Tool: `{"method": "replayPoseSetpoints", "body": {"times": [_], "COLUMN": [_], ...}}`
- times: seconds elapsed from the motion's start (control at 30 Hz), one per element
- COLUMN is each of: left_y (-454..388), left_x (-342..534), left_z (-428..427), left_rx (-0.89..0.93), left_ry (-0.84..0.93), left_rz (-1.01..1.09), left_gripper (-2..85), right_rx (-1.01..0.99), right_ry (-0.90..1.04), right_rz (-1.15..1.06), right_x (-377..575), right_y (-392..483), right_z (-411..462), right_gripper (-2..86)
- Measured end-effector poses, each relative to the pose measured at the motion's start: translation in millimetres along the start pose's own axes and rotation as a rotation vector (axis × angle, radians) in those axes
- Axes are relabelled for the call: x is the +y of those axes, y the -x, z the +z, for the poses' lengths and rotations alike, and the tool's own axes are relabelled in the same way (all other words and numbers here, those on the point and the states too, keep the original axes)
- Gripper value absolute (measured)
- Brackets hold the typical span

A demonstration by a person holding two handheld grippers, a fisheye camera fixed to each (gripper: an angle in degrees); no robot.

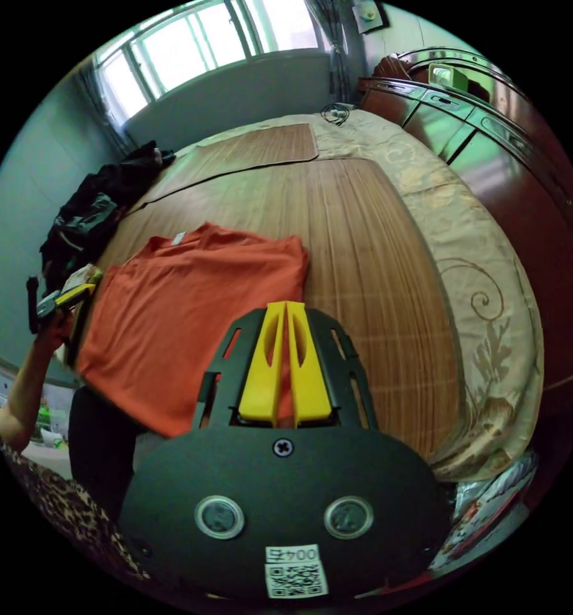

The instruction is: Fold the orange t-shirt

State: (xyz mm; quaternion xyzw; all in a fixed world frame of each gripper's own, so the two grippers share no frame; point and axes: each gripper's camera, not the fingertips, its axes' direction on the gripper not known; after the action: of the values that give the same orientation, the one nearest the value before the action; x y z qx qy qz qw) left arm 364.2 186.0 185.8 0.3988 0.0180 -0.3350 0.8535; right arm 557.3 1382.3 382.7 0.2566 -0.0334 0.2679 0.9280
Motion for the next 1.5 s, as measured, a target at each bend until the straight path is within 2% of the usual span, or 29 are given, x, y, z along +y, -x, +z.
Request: {"method": "replayPoseSetpoints", "body": {"times": [0.13, 0.27, 0.37, 0.53, 0.63, 0.73, 0.87, 0.93, 1.23, 1.5], "left_y": [-33, -49, -55, -77, -103, -172, -265, -320, -496, -600], "left_x": [50, 74, 81, 77, 72, 59, 44, 34, 17, 8], "left_z": [-39, -49, -42, -82, -117, -174, -220, -243, -315, -360], "left_rx": [-0.017, -0.029, -0.023, 0.021, 0.087, 0.17, 0.206, 0.247, 0.182, 0.13], "left_ry": [0.013, 0.077, 0.162, 0.091, 0.015, -0.116, -0.188, -0.209, -0.282, -0.302], "left_rz": [0.017, -0.031, -0.06, -0.099, -0.056, 0.088, 0.303, 0.384, 0.704, 0.87], "left_gripper": [0.8, 0.8, 0.8, 0.8, 0.8, 0.9, 1.2, 1.4, 5.3, 7.8], "right_rx": [0.018, 0.03, 0.103, 0.069, -0.076, -0.286, -0.634, -0.693, -0.693, -0.652], "right_ry": [0.035, 0.035, 0.179, 0.14, 0.113, 0.099, 0.016, -0.002, 0.054, 0.074], "right_rz": [0.006, -0.03, -0.026, 0.092, 0.185, 0.347, 0.622, 0.692, 0.752, 0.757], "right_x": [46, 50, 45, 62, 92, 125, 158, 164, 147, 137], "right_y": [4, 6, -16, -77, -116, -161, -220, -236, -265, -286], "right_z": [-21, -28, -14, -86, -135, -157, -160, -160, -169, -185], "right_gripper": [0.2, 1.8, 2.6, 4.6, 5.4, 6.2, 7.8, 8.2, 8.6, 8.6]}}
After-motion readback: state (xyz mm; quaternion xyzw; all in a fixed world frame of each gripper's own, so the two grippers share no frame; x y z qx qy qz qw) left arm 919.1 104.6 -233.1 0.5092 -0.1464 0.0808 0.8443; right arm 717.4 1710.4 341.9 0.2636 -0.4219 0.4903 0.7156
